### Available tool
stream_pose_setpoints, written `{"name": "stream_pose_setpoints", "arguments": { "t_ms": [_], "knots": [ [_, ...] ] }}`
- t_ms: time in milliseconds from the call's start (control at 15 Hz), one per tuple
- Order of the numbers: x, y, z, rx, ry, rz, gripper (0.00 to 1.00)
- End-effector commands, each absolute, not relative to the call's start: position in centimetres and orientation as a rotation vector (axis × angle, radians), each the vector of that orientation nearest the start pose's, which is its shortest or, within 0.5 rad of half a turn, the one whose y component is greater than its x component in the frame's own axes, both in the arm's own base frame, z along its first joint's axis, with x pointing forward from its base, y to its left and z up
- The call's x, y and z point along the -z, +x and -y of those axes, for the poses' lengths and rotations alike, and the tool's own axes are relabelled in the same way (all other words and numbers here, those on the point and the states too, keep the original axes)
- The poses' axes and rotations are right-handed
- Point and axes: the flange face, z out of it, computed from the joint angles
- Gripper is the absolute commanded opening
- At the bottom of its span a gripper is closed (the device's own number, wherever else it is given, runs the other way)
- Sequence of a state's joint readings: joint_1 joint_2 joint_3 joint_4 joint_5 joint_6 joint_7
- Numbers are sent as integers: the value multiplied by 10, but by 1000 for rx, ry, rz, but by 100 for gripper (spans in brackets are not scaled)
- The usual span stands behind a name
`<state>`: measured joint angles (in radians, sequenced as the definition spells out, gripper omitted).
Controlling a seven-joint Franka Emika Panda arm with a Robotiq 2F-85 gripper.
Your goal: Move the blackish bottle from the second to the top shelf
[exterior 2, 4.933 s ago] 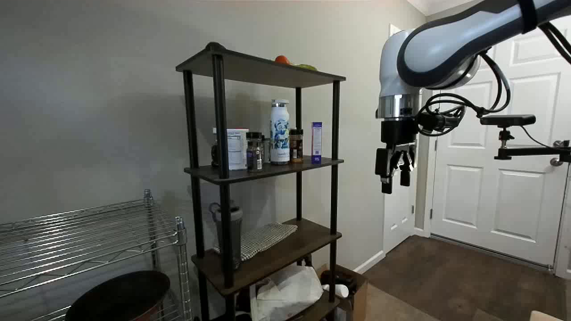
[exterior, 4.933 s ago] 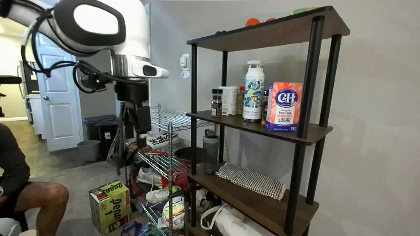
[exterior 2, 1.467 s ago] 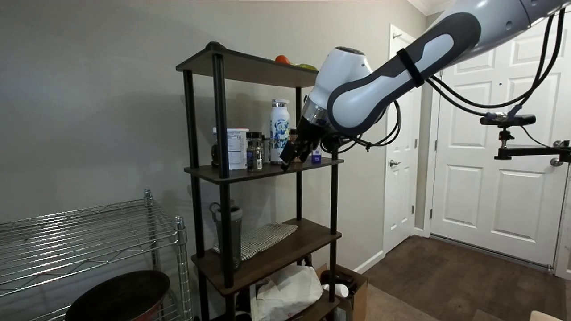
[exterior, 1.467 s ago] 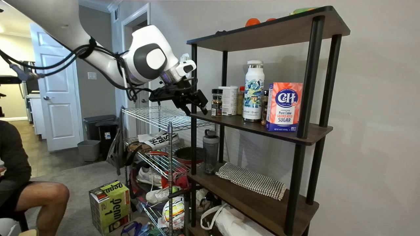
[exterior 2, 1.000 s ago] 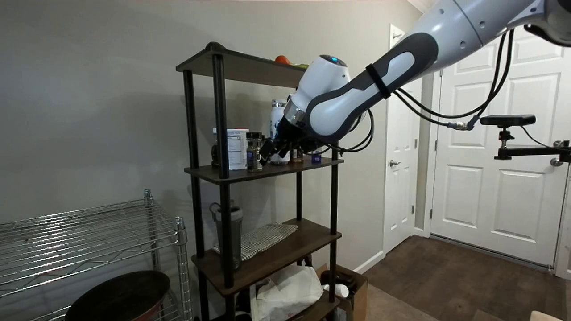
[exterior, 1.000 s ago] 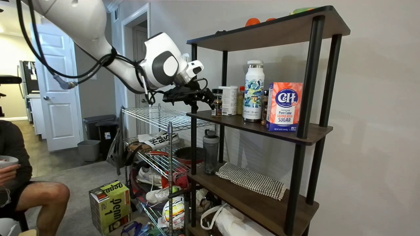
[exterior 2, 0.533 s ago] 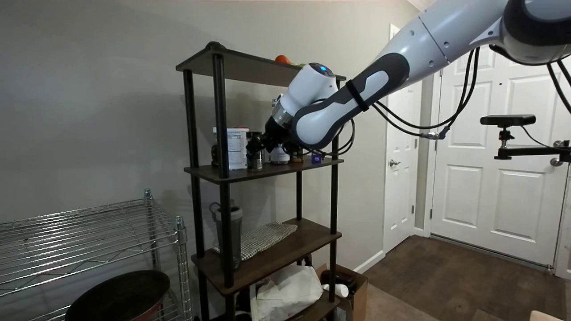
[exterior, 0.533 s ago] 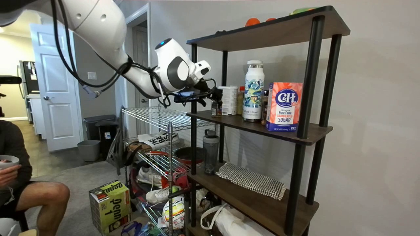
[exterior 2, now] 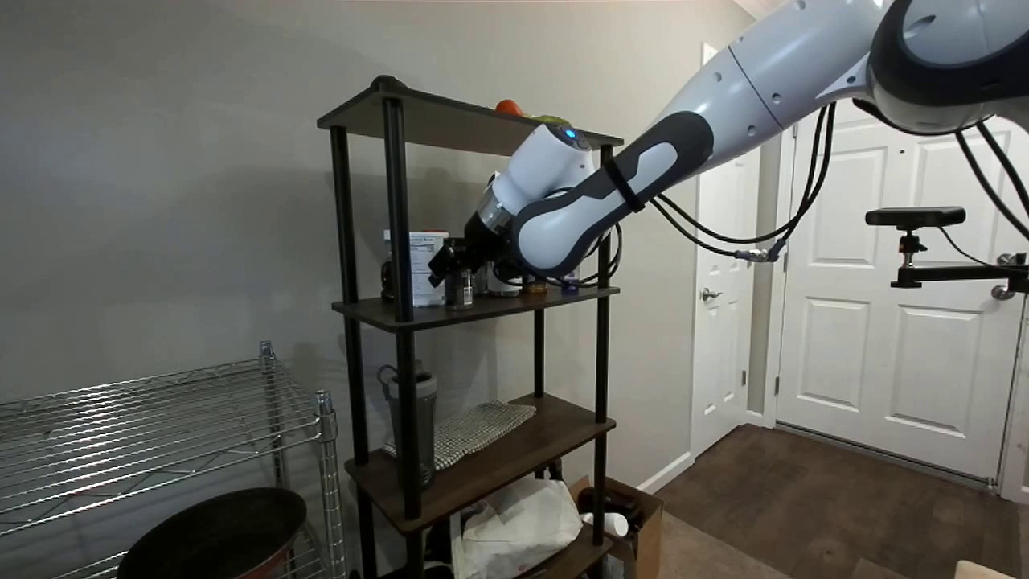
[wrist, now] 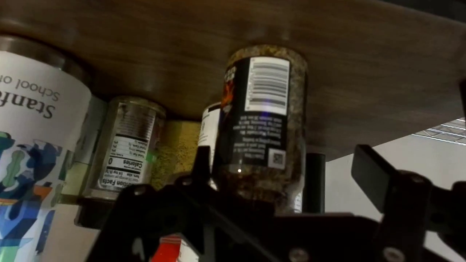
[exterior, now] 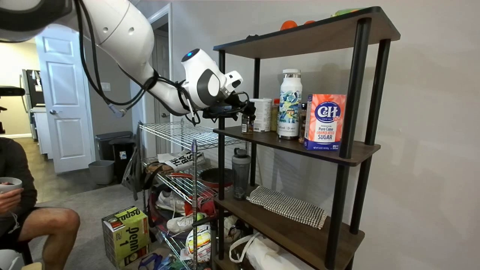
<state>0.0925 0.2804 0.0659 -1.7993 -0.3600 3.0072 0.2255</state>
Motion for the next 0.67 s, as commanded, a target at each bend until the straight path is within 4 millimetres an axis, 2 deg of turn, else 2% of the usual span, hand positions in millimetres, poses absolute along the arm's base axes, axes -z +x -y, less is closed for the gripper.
{"name": "stream_pose_setpoints", "arguments": {
  "t_ms": [0,400,600],
  "knots": [
    [-502,673,-130,1478,-2762,351,73],
    [-504,673,-120,1497,-2776,337,34],
    [-504,670,-116,1494,-2785,330,30]
  ]
}}
